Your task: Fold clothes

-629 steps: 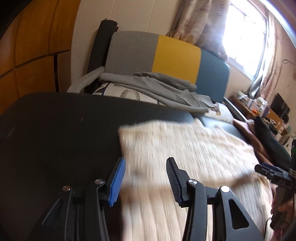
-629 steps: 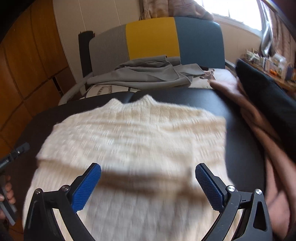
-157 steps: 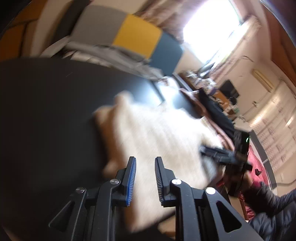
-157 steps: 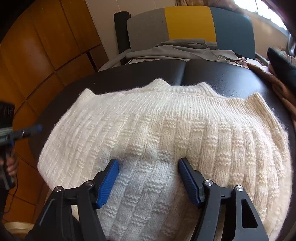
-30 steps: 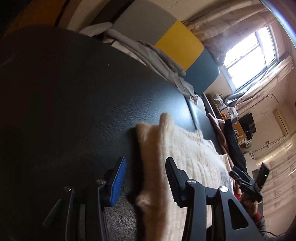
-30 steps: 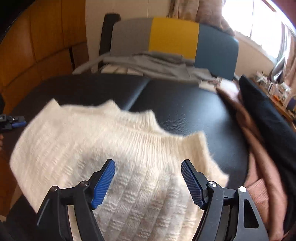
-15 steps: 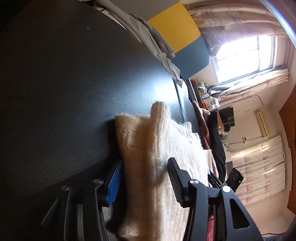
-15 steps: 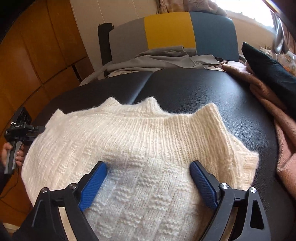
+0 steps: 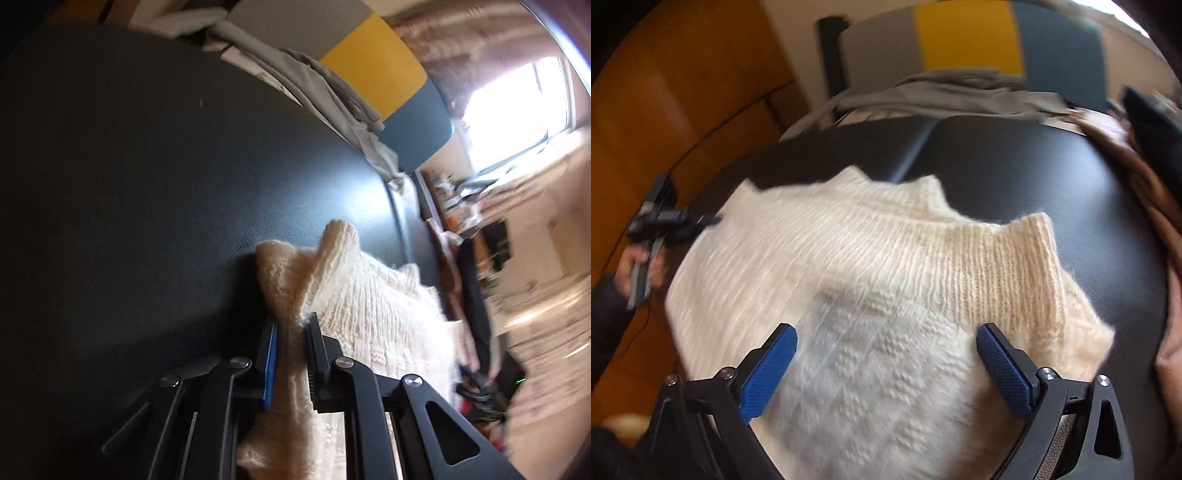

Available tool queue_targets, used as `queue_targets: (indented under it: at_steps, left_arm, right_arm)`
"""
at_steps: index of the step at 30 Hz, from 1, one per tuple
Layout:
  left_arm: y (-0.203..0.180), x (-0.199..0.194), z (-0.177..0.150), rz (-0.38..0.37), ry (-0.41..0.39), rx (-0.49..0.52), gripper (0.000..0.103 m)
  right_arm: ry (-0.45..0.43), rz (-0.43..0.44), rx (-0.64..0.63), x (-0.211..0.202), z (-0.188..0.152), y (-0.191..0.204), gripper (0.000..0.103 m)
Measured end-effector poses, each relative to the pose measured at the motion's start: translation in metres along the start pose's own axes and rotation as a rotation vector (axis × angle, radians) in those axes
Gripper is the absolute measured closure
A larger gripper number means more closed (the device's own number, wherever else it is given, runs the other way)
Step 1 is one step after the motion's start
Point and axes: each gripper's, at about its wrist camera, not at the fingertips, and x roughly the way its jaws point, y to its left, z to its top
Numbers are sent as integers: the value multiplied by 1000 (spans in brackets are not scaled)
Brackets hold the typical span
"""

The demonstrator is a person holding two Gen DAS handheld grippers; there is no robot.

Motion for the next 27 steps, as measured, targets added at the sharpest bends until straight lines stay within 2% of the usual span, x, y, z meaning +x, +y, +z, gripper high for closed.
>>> queue_targets:
  at_steps: [6, 9, 12, 16, 23, 27]
  left_arm:
    - [2, -38, 26, 97, -32, 31, 90]
    - [-9, -53, 35, 123, -31, 59, 90]
    - [-24, -67, 38, 117, -26, 71, 91]
    - [-55, -84, 31, 49, -37, 83, 91]
    - [-127, -95, -8, -170, -61, 60, 91]
    - [-169, -80, -24, -261, -73, 36, 91]
  right_arm:
    - [161, 75, -298, -17, 12, 37, 24]
    - [224, 89, -399, -11, 18, 47, 26]
    - [297, 83, -458, 8, 20, 45, 27]
    - [379, 76, -500, 37, 14, 38, 27]
    - [320, 114, -447, 45, 8, 29, 18]
    - [279, 118, -416, 43, 2, 27, 14]
